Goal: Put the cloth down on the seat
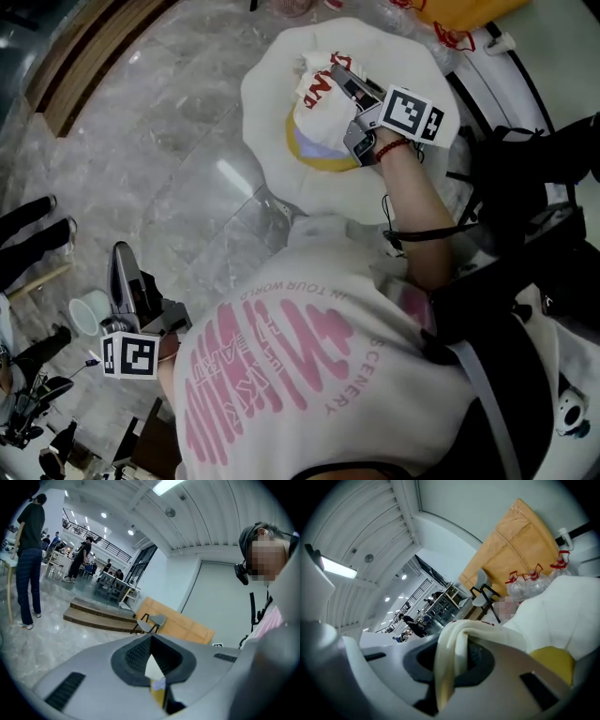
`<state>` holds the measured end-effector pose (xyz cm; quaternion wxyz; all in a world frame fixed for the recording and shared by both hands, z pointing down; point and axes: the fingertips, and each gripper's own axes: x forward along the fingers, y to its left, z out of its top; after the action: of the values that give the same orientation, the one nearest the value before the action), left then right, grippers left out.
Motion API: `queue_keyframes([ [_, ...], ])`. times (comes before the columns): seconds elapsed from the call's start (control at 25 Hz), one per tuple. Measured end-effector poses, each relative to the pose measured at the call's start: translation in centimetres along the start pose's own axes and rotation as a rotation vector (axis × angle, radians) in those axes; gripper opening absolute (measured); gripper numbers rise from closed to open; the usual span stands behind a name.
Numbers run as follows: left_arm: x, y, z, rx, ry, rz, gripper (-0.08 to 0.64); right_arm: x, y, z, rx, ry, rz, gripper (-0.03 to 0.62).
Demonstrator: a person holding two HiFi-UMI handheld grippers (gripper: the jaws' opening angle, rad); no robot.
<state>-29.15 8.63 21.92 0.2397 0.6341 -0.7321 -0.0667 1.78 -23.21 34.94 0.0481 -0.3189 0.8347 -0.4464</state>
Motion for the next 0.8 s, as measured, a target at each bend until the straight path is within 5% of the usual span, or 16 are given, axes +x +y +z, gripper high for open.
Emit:
queue_keyframes([
  [0.44, 2.8, 0.9, 3.0, -0.003, -0.06, 0.135, 0.009, 6.5, -7.6, -1.8, 0.077, 0.113, -0.098, 0.043],
  [0.8, 2.4, 3.1, 3.7, -0.009, -0.007, 0.273, 0.009, 8.2, -17.9, -7.6, 0.14, 0.23, -0.334, 0.043],
])
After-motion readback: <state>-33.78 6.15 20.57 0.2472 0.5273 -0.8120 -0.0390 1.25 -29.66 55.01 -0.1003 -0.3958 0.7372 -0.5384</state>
